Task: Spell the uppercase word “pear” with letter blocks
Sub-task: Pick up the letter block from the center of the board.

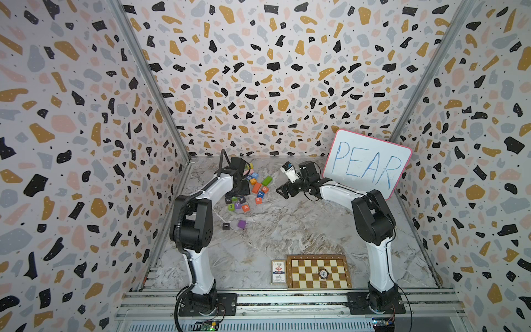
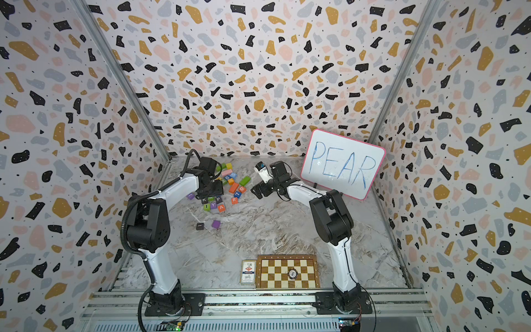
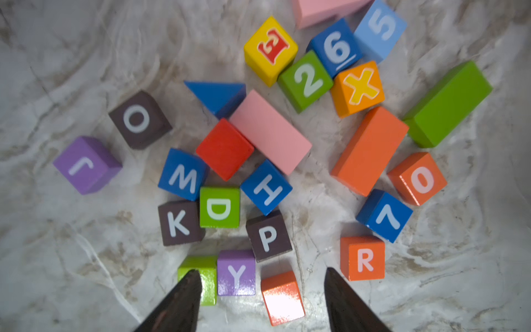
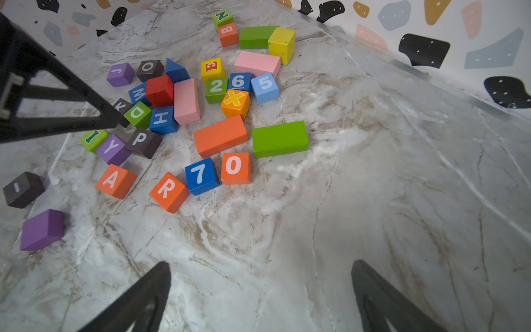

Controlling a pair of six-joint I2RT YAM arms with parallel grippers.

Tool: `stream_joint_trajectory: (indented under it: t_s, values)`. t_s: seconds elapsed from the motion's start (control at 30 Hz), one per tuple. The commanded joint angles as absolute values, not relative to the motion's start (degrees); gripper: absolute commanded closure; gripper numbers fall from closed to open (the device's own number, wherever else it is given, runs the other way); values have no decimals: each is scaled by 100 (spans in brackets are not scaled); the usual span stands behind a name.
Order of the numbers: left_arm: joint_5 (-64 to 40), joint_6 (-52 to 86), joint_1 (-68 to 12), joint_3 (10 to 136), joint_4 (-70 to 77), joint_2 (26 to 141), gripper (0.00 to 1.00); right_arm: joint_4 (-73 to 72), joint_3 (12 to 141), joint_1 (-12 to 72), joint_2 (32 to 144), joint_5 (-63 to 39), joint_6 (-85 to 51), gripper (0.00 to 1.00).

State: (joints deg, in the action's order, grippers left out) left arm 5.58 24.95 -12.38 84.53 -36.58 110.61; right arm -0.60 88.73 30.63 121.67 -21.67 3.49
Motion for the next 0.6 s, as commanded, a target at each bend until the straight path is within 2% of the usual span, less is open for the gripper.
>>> stream_joint_trajectory:
  t_s: [0.0,0.57]
  values:
    - [475,2889,-1283,8523,-3874,11022,38,31,9158,3081,12241,-2371,383,1]
    - [514,3085,-1283,9242,-4093,11893,51,64,9150,3050,12410,-2389,424,1]
